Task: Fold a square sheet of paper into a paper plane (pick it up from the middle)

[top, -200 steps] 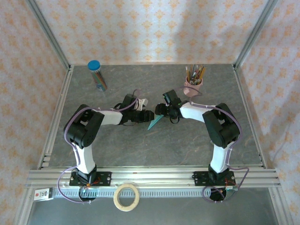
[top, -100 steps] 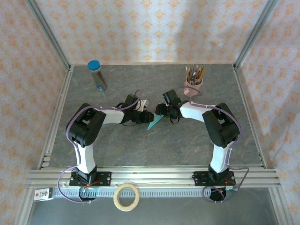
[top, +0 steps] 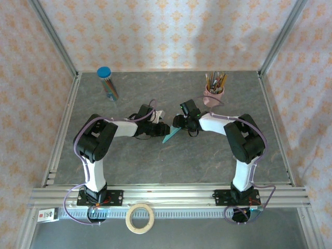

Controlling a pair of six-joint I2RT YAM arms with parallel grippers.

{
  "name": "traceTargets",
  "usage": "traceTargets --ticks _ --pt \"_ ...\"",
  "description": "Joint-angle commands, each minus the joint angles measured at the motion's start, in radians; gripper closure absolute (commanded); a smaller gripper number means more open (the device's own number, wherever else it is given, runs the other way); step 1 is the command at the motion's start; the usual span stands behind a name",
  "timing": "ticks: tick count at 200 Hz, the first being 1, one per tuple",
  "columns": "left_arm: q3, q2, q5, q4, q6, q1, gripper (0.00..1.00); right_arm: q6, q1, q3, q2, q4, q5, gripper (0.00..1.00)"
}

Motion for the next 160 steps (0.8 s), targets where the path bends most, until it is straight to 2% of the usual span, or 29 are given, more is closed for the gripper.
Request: traceTargets --ticks 1,54,111,138,160 --pt "-0.005 0.078 -0.074 -0.075 0.041 -0.025 0.72 0.019 0.007 -0.065 0.105 0.066 -0.021 0.41" --pt "0.003 0.090 -0.128 -0.117 0.065 -0.040 0.74 0.065 -0.002 -0.083 -0.086 0.108 -0.014 0.37" --pt "0.003 0.092 -0.128 -0.110 0.062 -0.042 0.74 0.110 -0.024 -0.185 -0.277 0.172 0.028 0.37" --pt "0.000 0.092 -0.126 -0.106 0.060 -0.044 0.74 0.102 -0.024 -0.224 -0.303 0.259 -0.086 0.43" --pt "-0.002 0.097 -0.126 -0.104 0.061 -0.044 0.74 0.103 -0.017 -0.207 -0.268 0.304 -0.185 0.54"
